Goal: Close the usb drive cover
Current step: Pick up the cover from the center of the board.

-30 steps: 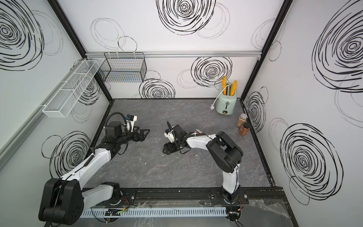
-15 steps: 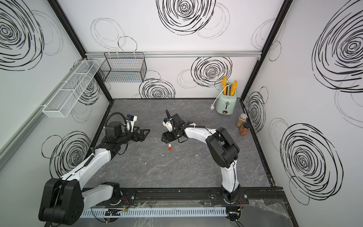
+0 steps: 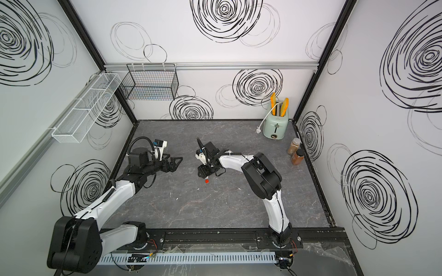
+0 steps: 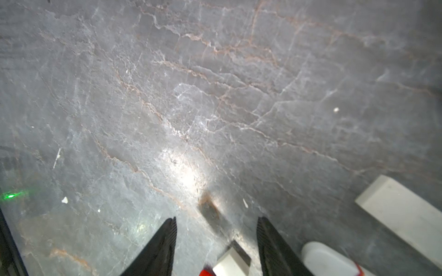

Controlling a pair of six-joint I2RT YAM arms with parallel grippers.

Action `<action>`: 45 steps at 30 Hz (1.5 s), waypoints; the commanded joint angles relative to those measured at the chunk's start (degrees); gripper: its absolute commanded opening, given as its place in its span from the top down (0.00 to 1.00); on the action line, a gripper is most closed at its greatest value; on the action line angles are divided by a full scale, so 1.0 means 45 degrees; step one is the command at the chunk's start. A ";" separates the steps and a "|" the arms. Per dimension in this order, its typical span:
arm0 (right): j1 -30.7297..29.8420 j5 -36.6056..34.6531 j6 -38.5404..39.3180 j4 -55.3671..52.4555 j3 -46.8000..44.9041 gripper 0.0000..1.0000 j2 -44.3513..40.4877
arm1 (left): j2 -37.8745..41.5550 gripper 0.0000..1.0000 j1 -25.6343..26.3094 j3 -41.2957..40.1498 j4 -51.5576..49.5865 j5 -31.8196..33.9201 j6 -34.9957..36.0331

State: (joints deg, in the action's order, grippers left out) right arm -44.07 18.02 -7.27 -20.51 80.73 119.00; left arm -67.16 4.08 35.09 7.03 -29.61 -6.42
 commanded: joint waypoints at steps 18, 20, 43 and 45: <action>-0.0771 -0.1841 0.1262 -0.2520 -0.0442 0.53 -0.0514 | 0.0001 0.02 0.0013 -0.0043 0.0529 -0.0101 0.0292; -0.0826 -0.2018 0.1283 -0.2587 -0.0477 0.53 -0.0575 | 0.0035 0.02 0.0012 -0.0063 0.0548 -0.0101 0.0288; -0.1031 -0.2793 0.1068 -0.3250 0.0870 0.61 0.0190 | 0.0097 0.02 0.0012 -0.0122 0.0606 -0.0101 0.0299; -0.1022 -0.2865 0.1051 -0.3366 0.1072 0.61 0.0374 | 0.0118 0.02 0.0012 -0.0122 0.0593 -0.0101 0.0301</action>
State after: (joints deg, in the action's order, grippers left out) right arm -48.31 5.96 -2.24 -32.62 83.61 118.63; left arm -67.16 4.08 35.00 7.44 -29.58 -6.37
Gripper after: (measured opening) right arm 0.387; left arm 0.983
